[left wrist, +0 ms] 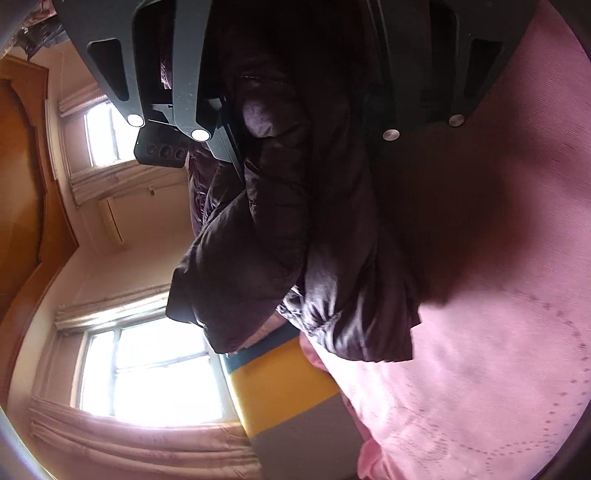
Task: Fold large clothes
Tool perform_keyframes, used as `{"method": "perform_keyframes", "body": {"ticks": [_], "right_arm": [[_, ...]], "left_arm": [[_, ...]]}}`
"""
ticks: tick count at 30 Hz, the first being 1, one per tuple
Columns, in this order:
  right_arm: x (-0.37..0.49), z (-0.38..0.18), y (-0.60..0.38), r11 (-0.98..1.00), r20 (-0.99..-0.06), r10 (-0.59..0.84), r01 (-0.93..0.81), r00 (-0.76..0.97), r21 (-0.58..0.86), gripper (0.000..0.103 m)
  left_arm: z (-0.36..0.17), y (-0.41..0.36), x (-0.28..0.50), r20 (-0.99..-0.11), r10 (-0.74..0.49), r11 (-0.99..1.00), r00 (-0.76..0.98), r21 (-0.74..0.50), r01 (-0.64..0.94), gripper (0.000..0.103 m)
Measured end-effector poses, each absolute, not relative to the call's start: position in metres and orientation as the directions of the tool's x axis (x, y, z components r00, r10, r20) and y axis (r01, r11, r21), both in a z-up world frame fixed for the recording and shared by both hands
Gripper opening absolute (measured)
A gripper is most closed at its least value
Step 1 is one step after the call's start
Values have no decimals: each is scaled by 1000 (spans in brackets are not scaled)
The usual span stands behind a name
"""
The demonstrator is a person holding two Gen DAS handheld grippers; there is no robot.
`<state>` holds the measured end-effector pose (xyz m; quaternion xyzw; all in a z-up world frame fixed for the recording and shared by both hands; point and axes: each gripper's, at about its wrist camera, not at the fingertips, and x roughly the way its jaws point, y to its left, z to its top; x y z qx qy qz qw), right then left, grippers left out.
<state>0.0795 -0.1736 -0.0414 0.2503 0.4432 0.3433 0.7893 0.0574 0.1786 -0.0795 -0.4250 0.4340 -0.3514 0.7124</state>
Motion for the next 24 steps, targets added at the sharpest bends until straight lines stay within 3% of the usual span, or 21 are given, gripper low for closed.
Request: {"method": "perform_keyframes", "body": {"ticks": [8,12,17,20,23,24], "right_arm": [[49,-5,-269,731,-501,643,-268,579,628,54],[46,-7,-326,766,-498,561,-186,661,615,54],[38,-52,-381,783,-570,473,-23,672,622,54],[24,-78,-396,776,-591,461,23,662,631,58],[10,-87,-397,785,-599,428,49,677,617,67],[6,-86,-396,789,-606,417,61,678,611,75]], "left_arm": [[-38,76,92,-279,-927,347,249,-891,292,42],[-20,11,118,-299,-938,343,174,-870,355,42],[-21,-66,133,-436,-894,440,104,-806,397,42],[-40,-97,129,-576,-813,554,81,-723,413,42],[-52,-100,120,-630,-770,605,97,-674,424,46],[-52,-100,119,-645,-757,620,102,-662,420,49]]}}
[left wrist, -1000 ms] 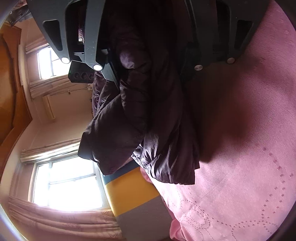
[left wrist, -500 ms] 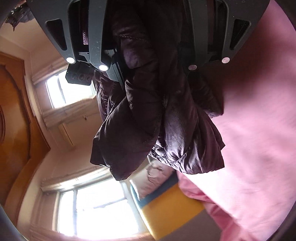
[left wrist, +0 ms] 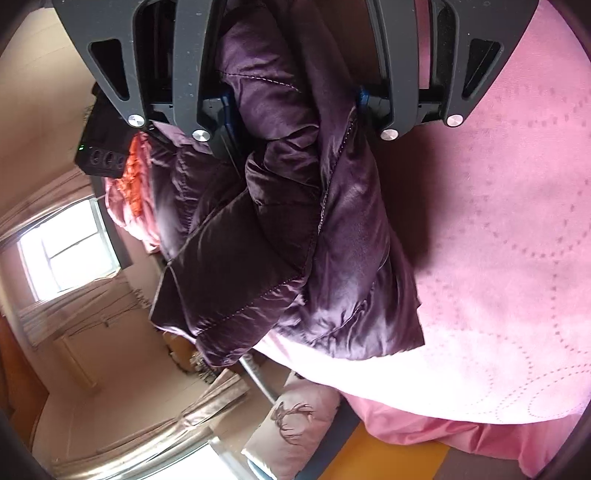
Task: Fold large clothes
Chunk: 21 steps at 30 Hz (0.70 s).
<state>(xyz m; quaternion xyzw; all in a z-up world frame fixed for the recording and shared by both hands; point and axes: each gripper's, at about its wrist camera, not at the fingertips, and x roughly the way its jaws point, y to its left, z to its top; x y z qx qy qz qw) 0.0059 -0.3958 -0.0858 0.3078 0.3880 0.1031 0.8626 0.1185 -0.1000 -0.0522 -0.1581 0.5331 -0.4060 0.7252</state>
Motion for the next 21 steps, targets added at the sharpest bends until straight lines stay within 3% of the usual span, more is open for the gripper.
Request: {"method": "perform_keyframes", "body": {"ticks": [1,3,5,8,11,16,21], "right_arm": [[0,-86,-400,796,-615,402,73,679,601,84],[-5,-80,-404,824,-642,354,99,680,559,93],[-11,-66,-404,862,-667,286,120,688,493,96],[-14,-39,-378,921,-684,139,161,717,355,97],[-28,-11,-356,951,-643,26,179,766,252,97],[4,20,-322,966,-605,41,122,795,227,97],[15,9,-280,985,-656,66,55,752,162,97]], "left_arm": [[-53,-99,119,-655,-748,633,109,-655,411,55],[-43,-104,130,-679,-719,671,148,-624,401,67],[-27,-99,126,-700,-683,710,209,-572,411,74],[-11,-95,121,-699,-656,741,286,-523,422,75],[22,-92,115,-651,-645,754,399,-459,470,75],[70,-122,117,-562,-705,688,433,-394,610,75],[58,-168,122,-597,-725,635,343,-386,669,75]]}}
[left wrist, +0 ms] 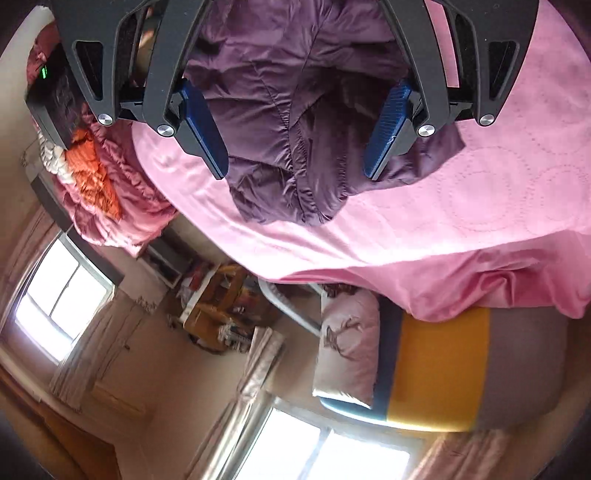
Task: Fold large clothes
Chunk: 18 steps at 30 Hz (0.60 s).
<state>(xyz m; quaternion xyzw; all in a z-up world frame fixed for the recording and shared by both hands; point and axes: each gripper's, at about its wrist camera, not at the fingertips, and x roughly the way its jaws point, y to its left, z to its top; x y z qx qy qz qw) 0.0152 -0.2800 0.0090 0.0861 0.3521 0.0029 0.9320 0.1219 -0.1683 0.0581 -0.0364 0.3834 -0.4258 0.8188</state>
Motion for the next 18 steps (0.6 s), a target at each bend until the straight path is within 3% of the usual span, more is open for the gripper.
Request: {"method": "perform_keyframes", "body": {"ticks": [6,11,18], "right_arm": [[17,-31,-265,987,-696,55,67,716,147,98],[6,-60,-257,994,-677,3,70,736,80,98],[-8,-60,-245,990,-674,-72,137,735,44,101]], "left_arm": [[-9,-182,146,-723,-634,713,276,-407,571,72],[-35,-171,135,-699,-636,725,325,-398,562,73],[-19,-158,121,-684,-617,752,389,-366,548,76]]}}
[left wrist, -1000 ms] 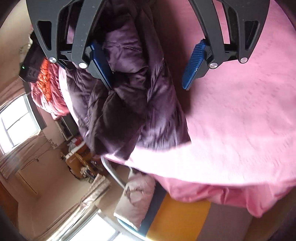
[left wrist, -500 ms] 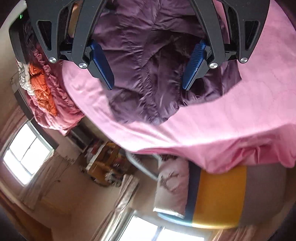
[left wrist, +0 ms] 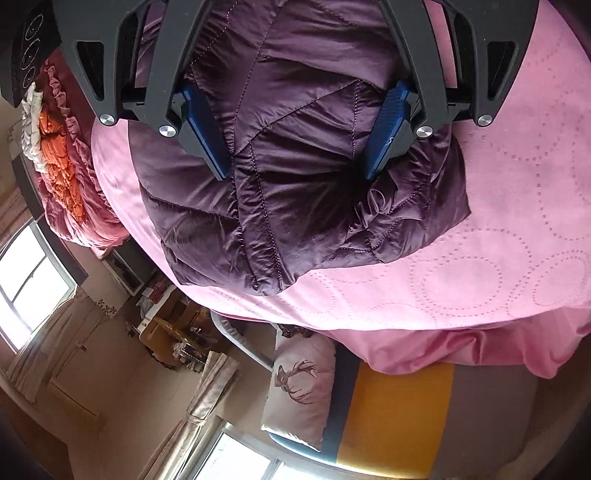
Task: Fold large clothes
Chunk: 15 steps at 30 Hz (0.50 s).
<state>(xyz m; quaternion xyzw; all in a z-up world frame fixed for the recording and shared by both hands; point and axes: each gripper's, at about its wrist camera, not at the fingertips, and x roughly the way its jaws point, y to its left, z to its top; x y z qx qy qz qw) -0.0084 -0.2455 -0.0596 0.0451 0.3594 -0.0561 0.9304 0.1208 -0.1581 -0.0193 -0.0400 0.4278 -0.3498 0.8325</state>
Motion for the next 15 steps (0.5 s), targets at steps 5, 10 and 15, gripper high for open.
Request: {"method": "perform_keyframes", "body": {"ticks": [5,10,15], "right_arm": [[-20,-50,-245,982,-679,-85,175,729,66,101],[-31,-38,-246,975,-688,-86,204,720,91,101],[-38,-28,-241,970,-696,-106,227,710,85,101]], "left_arm": [[0,-144,90,-668,-561,796,489,-274,539,91],[5,-120,67,-674,-504,838,540,-230,495,91],[11,-103,45,-659,-477,856,582,-199,476,92]]}}
